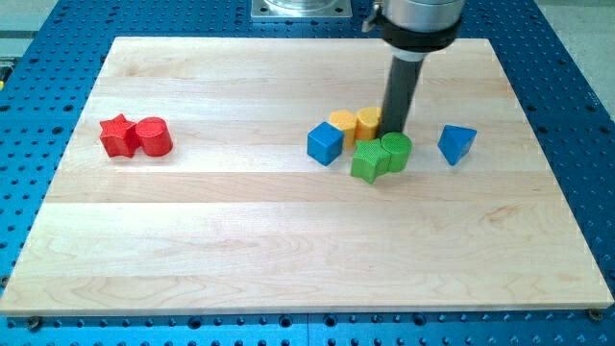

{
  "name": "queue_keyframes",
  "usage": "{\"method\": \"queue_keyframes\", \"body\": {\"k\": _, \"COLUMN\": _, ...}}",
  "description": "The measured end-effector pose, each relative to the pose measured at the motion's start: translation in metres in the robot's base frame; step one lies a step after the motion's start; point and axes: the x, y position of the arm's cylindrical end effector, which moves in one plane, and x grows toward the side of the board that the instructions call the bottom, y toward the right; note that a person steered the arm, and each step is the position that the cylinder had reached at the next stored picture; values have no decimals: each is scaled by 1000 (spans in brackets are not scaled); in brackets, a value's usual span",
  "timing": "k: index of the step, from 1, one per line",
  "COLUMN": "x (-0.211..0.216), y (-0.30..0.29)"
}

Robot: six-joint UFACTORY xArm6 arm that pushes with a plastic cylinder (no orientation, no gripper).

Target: Put the yellow blocks to the top center side

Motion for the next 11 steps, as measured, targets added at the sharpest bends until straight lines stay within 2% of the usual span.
{"method": "queue_keyframes", "body": {"k": 2, "x": -7, "y": -31}}
{"method": "queue_keyframes", "body": {"k": 4, "x": -55, "y": -80}}
{"method": "queue_keyframes", "body": {"k": 7, "x": -131, "y": -92}}
{"method": "queue_keyframes", "body": {"k": 9, "x": -13, "y": -83}}
{"method": "queue_keyframes", "body": {"k": 11, "x": 1, "y": -125}}
